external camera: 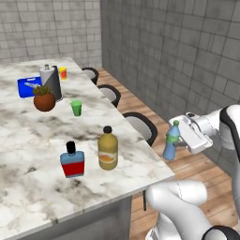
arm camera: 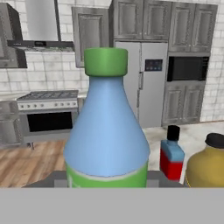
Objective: Place the drinks on the dining counter in a tight cluster.
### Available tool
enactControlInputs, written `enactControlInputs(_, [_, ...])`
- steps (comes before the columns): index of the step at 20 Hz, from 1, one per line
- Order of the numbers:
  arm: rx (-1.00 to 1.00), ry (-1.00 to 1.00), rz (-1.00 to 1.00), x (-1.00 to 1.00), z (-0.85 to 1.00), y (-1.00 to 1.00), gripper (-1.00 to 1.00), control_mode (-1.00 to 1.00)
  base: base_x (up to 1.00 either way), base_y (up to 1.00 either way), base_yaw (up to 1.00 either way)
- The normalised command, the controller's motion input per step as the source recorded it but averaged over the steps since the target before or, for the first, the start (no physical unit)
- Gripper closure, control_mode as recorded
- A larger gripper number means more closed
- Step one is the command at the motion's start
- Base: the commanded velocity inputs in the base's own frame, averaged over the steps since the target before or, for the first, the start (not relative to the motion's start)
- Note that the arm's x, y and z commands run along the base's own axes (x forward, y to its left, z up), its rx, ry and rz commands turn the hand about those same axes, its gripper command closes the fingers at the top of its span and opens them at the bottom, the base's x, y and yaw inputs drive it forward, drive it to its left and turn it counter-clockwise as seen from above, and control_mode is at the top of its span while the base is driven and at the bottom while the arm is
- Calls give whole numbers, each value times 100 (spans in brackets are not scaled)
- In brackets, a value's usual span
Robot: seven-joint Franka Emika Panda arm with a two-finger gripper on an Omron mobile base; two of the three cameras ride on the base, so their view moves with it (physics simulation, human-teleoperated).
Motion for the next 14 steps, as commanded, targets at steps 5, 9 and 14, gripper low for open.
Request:
enactControlInputs(5, [0,0,0,0,0,0,100,100,0,0,0])
enactControlInputs(9, [0,0,0,0,0,0,100,100,13,0,0])
enactControlInputs(14, [0,0,0,0,0,0,100,100,13,0,4])
